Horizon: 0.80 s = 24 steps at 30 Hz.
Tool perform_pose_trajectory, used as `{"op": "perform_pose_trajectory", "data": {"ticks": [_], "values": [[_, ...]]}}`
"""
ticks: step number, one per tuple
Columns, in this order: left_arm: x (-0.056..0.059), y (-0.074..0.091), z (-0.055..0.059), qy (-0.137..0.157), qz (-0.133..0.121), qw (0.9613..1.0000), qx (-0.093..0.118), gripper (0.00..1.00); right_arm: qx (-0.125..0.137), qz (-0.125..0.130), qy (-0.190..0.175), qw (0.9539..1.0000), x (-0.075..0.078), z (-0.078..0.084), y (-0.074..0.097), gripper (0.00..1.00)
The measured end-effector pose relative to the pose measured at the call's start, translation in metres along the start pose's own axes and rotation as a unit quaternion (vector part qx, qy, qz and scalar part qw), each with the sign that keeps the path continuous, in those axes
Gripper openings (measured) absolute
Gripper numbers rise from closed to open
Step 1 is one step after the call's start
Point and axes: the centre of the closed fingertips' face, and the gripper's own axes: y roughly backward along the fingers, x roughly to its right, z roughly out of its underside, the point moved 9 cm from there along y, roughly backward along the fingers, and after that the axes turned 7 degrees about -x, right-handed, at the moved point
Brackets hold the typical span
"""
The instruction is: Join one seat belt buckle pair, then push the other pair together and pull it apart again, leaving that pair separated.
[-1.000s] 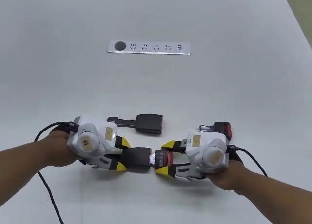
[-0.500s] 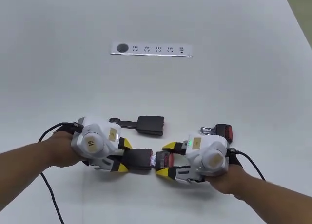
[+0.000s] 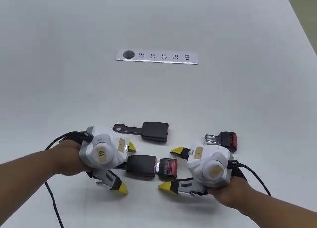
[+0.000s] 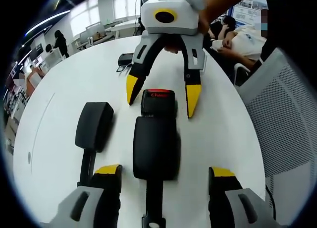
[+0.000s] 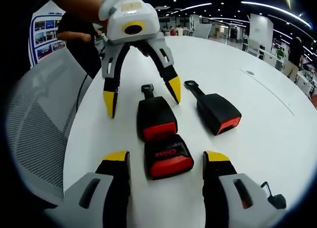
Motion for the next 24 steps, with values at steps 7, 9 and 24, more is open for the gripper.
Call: {"op": "perform_pose_trajectory", "data": {"ticks": [7,9,24], "values": [[0.004,0.015,-0.002,0.030,-0.009,0.9992,0.022,0.83,0.028,0.014,-0.017,0.9994,0.001,0.000,0.014,0.68],[0.004,0.019,-0.004,0.040,-0.013,0.9987,0.028,0.83,0.038,0.019,-0.019,0.9989,-0.002,-0.003,0.023,0.69],[-0.011,0.046,-0.030,0.046,-0.048,0.9960,0.060,0.91,0.071,0.053,-0.029,0.9957,0.018,-0.005,0.064,0.83]]}}
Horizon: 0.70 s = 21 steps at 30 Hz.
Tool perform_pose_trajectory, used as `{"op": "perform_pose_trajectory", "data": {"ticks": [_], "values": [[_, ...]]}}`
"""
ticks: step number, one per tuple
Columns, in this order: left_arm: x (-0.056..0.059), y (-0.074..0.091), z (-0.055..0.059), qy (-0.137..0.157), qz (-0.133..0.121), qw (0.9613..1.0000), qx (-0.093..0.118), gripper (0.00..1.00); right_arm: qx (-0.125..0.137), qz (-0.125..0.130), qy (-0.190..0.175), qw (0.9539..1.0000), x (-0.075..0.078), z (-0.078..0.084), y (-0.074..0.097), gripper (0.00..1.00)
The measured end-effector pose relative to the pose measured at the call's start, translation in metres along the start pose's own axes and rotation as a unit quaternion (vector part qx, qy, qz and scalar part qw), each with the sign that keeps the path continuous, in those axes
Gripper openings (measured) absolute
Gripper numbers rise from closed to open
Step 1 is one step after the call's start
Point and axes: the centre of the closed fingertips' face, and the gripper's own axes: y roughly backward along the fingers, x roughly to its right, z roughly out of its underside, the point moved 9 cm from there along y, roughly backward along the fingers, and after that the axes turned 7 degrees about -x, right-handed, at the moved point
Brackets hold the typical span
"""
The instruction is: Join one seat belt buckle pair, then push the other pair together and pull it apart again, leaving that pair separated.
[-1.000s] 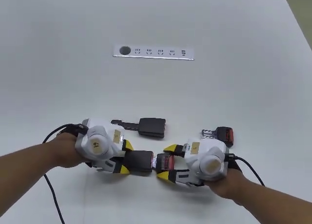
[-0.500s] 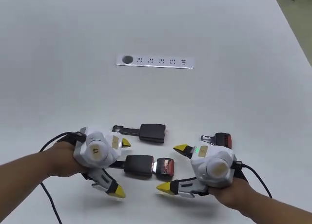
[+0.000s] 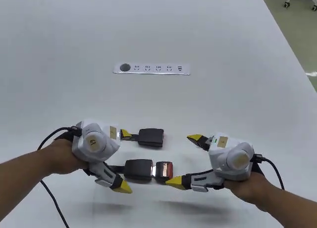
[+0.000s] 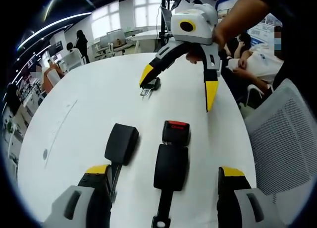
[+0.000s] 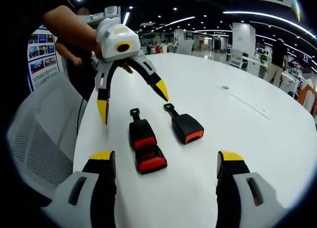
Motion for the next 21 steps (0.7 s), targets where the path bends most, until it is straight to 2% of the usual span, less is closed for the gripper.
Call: {"op": "perform_pose_trajectory", "data": {"ticks": [6,7,8,11,14,21], "values": [[-0.012,0.006,-0.002,-0.011,-0.006,0.9999,-0.007,0.90,-0.012,0.007,0.009,0.9999,0.016,0.009,0.019,0.85],[-0.014,0.007,-0.003,-0.013,-0.006,0.9999,-0.009,0.90,-0.013,0.008,0.008,0.9998,0.019,0.011,0.021,0.85],[-0.013,0.010,-0.008,-0.016,-0.008,0.9998,-0.010,0.90,-0.014,0.010,0.006,0.9998,0.022,0.012,0.024,0.85],[-0.020,0.008,-0.006,-0.019,-0.013,0.9997,-0.012,0.90,-0.013,0.018,-0.013,0.9997,0.031,0.016,0.032,0.83],[-0.024,0.010,-0.010,-0.023,-0.015,0.9995,-0.015,0.89,-0.022,0.027,-0.007,0.9994,0.041,0.018,0.040,0.83],[-0.047,0.012,-0.017,-0.028,-0.025,0.9992,-0.012,0.88,-0.033,0.034,-0.008,0.9988,0.061,0.023,0.050,0.82]]}}
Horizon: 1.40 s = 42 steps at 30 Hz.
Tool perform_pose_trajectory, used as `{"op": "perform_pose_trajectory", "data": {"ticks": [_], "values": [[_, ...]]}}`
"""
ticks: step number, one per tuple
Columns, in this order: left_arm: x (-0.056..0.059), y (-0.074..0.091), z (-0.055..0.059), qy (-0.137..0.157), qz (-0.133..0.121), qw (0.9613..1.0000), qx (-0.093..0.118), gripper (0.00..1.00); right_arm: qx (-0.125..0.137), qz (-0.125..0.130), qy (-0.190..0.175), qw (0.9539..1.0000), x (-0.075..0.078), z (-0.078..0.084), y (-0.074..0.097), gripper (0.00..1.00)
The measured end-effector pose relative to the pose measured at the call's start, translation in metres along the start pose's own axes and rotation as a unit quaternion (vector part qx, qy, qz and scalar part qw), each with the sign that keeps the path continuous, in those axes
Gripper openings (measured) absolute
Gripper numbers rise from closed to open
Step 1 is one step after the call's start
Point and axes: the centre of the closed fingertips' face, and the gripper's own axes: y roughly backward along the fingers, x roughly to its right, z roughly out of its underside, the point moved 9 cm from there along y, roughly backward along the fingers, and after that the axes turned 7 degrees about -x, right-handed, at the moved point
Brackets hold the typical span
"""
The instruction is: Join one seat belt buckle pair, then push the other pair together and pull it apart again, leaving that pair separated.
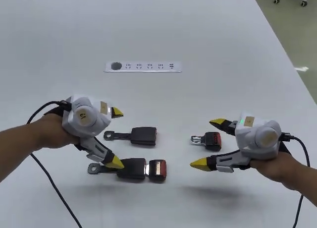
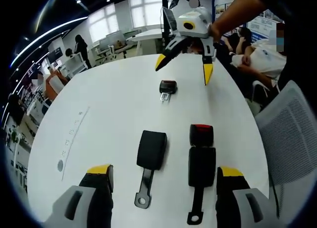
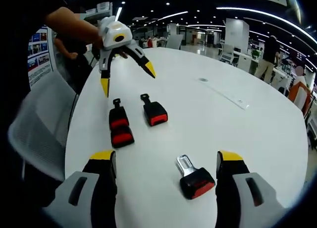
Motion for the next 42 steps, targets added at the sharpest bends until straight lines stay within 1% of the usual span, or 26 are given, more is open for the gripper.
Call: {"op": "perform_pose_trajectory", "data": {"ticks": [1,2,4,5,6,9,13,15,18,19,20,22,23,24,25,28,31,33,35,38,39,41,42], "values": [[-0.002,-0.001,-0.002,-0.001,0.000,1.0000,0.000,0.88,-0.004,0.002,0.004,1.0000,0.004,0.001,0.000,0.82],[-0.007,-0.002,-0.003,0.000,0.000,1.0000,0.001,0.88,-0.005,0.000,0.000,1.0000,0.009,0.002,0.001,0.82],[-0.011,-0.003,-0.003,0.001,0.001,1.0000,0.002,0.87,-0.006,0.000,-0.002,1.0000,0.016,0.004,0.001,0.82],[-0.011,-0.005,-0.007,-0.001,0.001,1.0000,0.002,0.87,-0.011,-0.002,0.000,0.9999,0.016,0.005,0.000,0.82],[-0.012,-0.007,-0.008,-0.002,0.002,1.0000,0.002,0.87,-0.014,-0.004,0.000,0.9999,0.017,0.006,0.000,0.81],[-0.020,-0.012,-0.009,-0.003,0.006,1.0000,0.002,0.86,-0.016,-0.006,-0.004,0.9998,0.023,0.008,0.000,0.81],[-0.024,-0.020,-0.014,-0.007,0.015,0.9999,-0.001,0.85,-0.020,-0.012,-0.005,0.9997,0.032,0.012,-0.001,0.81],[-0.029,-0.025,-0.014,-0.009,0.016,0.9998,0.002,0.84,-0.023,-0.016,-0.006,0.9996,0.037,0.017,-0.003,0.81],[-0.030,-0.031,-0.015,-0.002,0.022,0.9998,0.002,0.83,-0.030,-0.016,-0.012,0.9994,0.042,0.021,-0.003,0.80],[-0.029,-0.034,-0.017,-0.006,0.024,0.9997,-0.001,0.83,-0.032,-0.018,-0.014,0.9992,0.042,0.022,-0.003,0.80],[-0.029,-0.037,-0.017,-0.009,0.027,0.9996,-0.004,0.83,-0.036,-0.023,-0.015,0.9990,0.042,0.024,-0.004,0.79],[-0.030,-0.044,-0.015,-0.009,0.035,0.9993,-0.007,0.82,-0.046,-0.047,-0.028,0.9975,0.043,0.030,-0.007,0.75],[-0.032,-0.049,-0.012,-0.007,0.038,0.9992,-0.006,0.82,-0.049,-0.044,-0.022,0.9976,0.045,0.032,-0.008,0.74],[-0.032,-0.051,-0.012,-0.004,0.040,0.9992,-0.005,0.81,-0.058,-0.043,-0.014,0.9973,0.046,0.035,-0.010,0.75],[-0.033,-0.054,-0.013,-0.004,0.042,0.9991,-0.008,0.81,-0.059,-0.045,-0.017,0.9971,0.047,0.036,-0.011,0.75],[-0.035,-0.064,-0.007,-0.008,0.049,0.9987,-0.010,0.80,-0.062,-0.048,-0.022,0.9967,0.052,0.043,-0.016,0.75],[-0.041,-0.074,0.002,-0.006,0.055,0.9983,-0.020,0.79,-0.066,-0.052,-0.024,0.9962,0.055,0.045,-0.020,0.74],[-0.041,-0.073,0.001,-0.005,0.062,0.9979,-0.020,0.79,-0.066,-0.052,-0.024,0.9961,0.057,0.046,-0.022,0.74],[-0.042,-0.075,0.002,-0.010,0.063,0.9977,-0.022,0.78,-0.067,-0.055,-0.024,0.9959,0.058,0.046,-0.024,0.74],[-0.042,-0.078,0.002,-0.010,0.067,0.9975,-0.021,0.78,-0.070,-0.067,-0.022,0.9951,0.057,0.048,-0.027,0.74],[-0.043,-0.080,0.003,-0.012,0.069,0.9973,-0.021,0.77,-0.075,-0.068,-0.016,0.9947,0.059,0.050,-0.029,0.73],[-0.042,-0.081,0.002,-0.013,0.075,0.9969,-0.020,0.75,-0.075,-0.071,-0.018,0.9945,0.060,0.053,-0.030,0.72],[-0.041,-0.081,0.000,-0.019,0.075,0.9968,-0.018,0.73,-0.076,-0.072,-0.016,0.9944,0.060,0.053,-0.030,0.71]]}}
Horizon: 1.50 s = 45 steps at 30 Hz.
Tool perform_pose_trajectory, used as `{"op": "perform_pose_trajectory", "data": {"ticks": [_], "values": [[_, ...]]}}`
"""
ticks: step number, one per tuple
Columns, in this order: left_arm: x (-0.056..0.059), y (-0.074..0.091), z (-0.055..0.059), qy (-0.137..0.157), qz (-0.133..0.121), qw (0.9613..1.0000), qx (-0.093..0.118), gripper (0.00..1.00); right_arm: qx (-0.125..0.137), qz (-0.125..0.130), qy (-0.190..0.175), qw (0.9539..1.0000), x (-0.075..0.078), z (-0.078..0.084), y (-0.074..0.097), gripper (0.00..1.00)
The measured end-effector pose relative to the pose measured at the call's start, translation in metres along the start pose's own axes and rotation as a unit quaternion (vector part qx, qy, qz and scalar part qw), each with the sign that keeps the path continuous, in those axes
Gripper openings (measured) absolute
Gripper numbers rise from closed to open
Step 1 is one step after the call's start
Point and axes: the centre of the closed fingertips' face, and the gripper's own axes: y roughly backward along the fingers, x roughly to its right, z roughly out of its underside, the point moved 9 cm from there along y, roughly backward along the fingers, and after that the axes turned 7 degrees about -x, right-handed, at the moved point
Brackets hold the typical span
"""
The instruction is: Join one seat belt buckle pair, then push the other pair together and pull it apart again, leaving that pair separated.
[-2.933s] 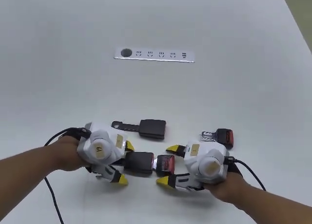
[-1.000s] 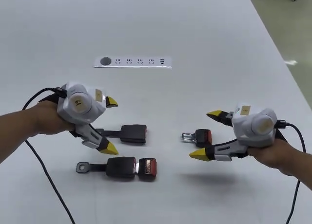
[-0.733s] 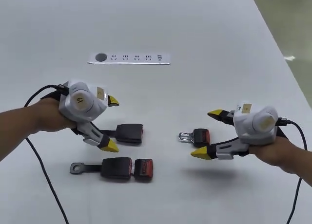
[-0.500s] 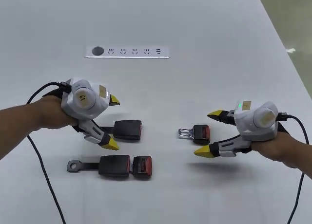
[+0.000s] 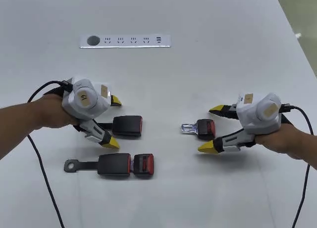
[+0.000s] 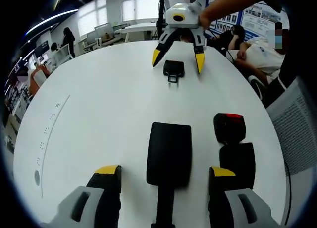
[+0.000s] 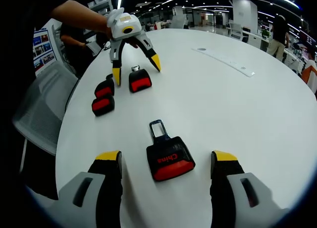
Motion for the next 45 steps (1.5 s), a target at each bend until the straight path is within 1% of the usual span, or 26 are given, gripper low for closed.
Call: {"op": "perform_pose_trajectory", "data": {"ticks": [2,3,4,5,6,8,12,14,16,18,19,20,21,22,25,28,33,35,36,39,42,45], "values": [[0.000,-0.002,0.001,-0.004,-0.002,1.0000,0.002,0.71,-0.006,-0.001,-0.002,1.0000,0.000,0.003,0.000,0.68],[-0.002,-0.003,0.000,-0.009,-0.002,0.9999,0.009,0.70,0.000,0.001,0.013,0.9999,0.003,0.002,-0.002,0.67],[-0.003,-0.002,0.000,-0.004,-0.005,0.9999,0.012,0.69,-0.001,0.000,0.002,1.0000,0.004,0.001,-0.002,0.66],[-0.004,-0.002,-0.001,0.003,-0.007,0.9998,0.016,0.67,0.000,-0.001,0.002,1.0000,0.005,0.002,-0.003,0.65],[-0.006,-0.003,0.001,0.005,-0.007,0.9998,0.019,0.66,0.001,-0.002,0.001,1.0000,0.006,0.002,-0.003,0.64],[-0.006,-0.004,0.002,-0.002,-0.008,0.9997,0.021,0.63,0.003,-0.002,0.018,0.9998,0.005,0.002,-0.004,0.60],[-0.003,-0.005,0.004,-0.003,-0.011,0.9994,0.033,0.61,0.004,-0.006,0.016,0.9998,0.004,0.002,-0.004,0.55],[-0.001,-0.004,0.004,-0.008,-0.008,0.9992,0.037,0.55,0.004,-0.009,0.015,0.9998,0.004,0.001,-0.004,0.51],[0.000,-0.004,0.005,-0.014,-0.008,0.9989,0.044,0.52,0.003,-0.010,0.019,0.9998,0.004,0.001,-0.004,0.49],[0.000,-0.005,0.005,-0.016,-0.008,0.9987,0.047,0.50,0.003,-0.012,0.021,0.9997,0.002,-0.001,-0.004,0.47],[0.000,-0.004,0.005,-0.015,-0.007,0.9987,0.048,0.45,0.001,-0.011,0.025,0.9996,0.001,-0.002,-0.004,0.46],[0.000,-0.005,0.007,-0.016,-0.006,0.9988,0.046,0.38,0.000,-0.010,0.026,0.9996,0.001,-0.003,-0.005,0.44],[0.001,-0.006,0.007,-0.017,-0.003,0.9988,0.047,0.35,0.000,-0.010,0.025,0.9996,0.002,-0.004,-0.005,0.43],[0.000,-0.009,0.007,-0.017,-0.009,0.9987,0.048,0.34,-0.001,-0.008,0.026,0.9996,0.003,-0.005,-0.005,0.42],[0.002,-0.010,0.008,-0.022,-0.011,0.9985,0.050,0.34,-0.006,-0.001,0.033,0.9995,0.003,-0.005,-0.005,0.37],[0.004,-0.012,0.007,-0.020,-0.011,0.9982,0.055,0.34,-0.011,0.001,0.039,0.9992,0.002,-0.006,-0.004,0.36],[0.004,-0.013,0.006,-0.023,-0.008,0.9984,0.051,0.34,-0.014,0.003,0.045,0.9989,0.003,-0.006,-0.005,0.35],[0.006,-0.014,0.003,-0.028,-0.004,0.9985,0.047,0.34,-0.017,0.003,0.047,0.9988,0.003,-0.007,-0.005,0.35],[0.005,-0.013,0.002,-0.031,-0.002,0.9986,0.042,0.34,-0.019,0.002,0.049,0.9986,0.002,-0.007,-0.006,0.35],[0.006,-0.012,0.001,-0.032,0.000,0.9987,0.039,0.33,-0.024,0.002,0.054,0.9982,0.002,-0.009,-0.007,0.35],[0.004,-0.011,0.002,-0.034,0.002,0.9988,0.034,0.33,-0.028,0.000,0.061,0.9977,0.003,-0.010,-0.007,0.35],[0.004,-0.010,0.001,-0.036,0.004,0.9989,0.030,0.33,-0.034,-0.003,0.066,0.9972,0.003,-0.011,-0.007,0.35]]}}
